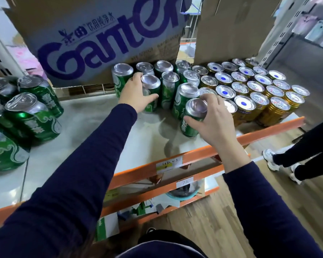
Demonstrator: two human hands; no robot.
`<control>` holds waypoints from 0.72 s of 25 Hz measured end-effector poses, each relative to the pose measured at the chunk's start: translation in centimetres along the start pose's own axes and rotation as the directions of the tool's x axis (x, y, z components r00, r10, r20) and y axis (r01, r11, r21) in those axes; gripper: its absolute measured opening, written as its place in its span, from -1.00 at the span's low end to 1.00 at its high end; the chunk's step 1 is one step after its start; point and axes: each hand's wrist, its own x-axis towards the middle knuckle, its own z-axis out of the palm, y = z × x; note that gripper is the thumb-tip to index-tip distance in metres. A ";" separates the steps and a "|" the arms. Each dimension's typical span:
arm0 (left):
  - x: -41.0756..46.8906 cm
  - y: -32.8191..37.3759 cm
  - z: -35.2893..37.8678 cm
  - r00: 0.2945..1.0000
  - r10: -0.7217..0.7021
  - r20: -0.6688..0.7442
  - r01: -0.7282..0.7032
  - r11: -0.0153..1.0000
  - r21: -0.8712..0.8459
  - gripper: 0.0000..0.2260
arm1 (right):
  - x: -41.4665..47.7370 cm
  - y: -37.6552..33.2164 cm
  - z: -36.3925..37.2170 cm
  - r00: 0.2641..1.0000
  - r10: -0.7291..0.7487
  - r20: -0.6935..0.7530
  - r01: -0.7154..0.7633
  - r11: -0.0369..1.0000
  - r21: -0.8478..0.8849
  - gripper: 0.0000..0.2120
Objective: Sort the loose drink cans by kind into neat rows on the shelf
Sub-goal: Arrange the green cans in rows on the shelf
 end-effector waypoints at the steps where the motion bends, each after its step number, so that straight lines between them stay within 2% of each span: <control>1: -0.2 -0.1 -0.1 1.000 -0.007 -0.017 0.007 1.000 -0.011 -0.30 | -0.1 -0.2 0.1 1.000 -0.021 0.018 0.020 0.999 0.039 -0.41; 5: -4.1 -2.8 -2.7 0.985 -0.030 -0.169 0.031 1.000 0.003 -0.34 | 0.1 -2.2 1.7 0.991 -0.107 0.076 0.084 0.960 0.266 -0.42; 8: -9.3 -6.3 -5.4 0.944 -0.128 -0.304 0.142 0.989 0.027 -0.34 | 0.8 -4.6 3.5 0.975 -0.093 0.200 -0.023 0.859 0.511 -0.48; 10: -12.3 -7.7 -6.6 0.912 -0.178 -0.369 0.188 0.982 -0.010 -0.34 | 1.0 -5.6 4.4 0.946 -0.105 0.307 -0.104 0.799 0.592 -0.49; 12: -14.4 -8.6 -6.9 0.882 -0.201 -0.426 0.186 0.980 -0.075 -0.33 | 1.6 -6.1 5.3 0.856 -0.191 0.480 -0.092 0.859 0.505 -0.44; 14: -15.4 -8.9 -6.1 0.866 -0.268 -0.422 0.209 0.961 -0.181 -0.29 | 2.1 -6.5 6.0 0.721 -0.250 0.647 0.076 0.956 0.284 -0.36; 15: -15.4 -8.8 -5.5 0.866 -0.320 -0.385 0.241 0.940 -0.239 -0.26 | 2.3 -6.9 6.4 0.703 -0.267 0.660 0.151 0.962 0.229 -0.32; 18: -14.9 -8.6 -4.7 0.894 -0.367 -0.257 0.281 0.906 -0.317 -0.30 | 2.3 -9.3 7.4 0.726 -0.349 0.593 0.227 0.935 0.272 -0.20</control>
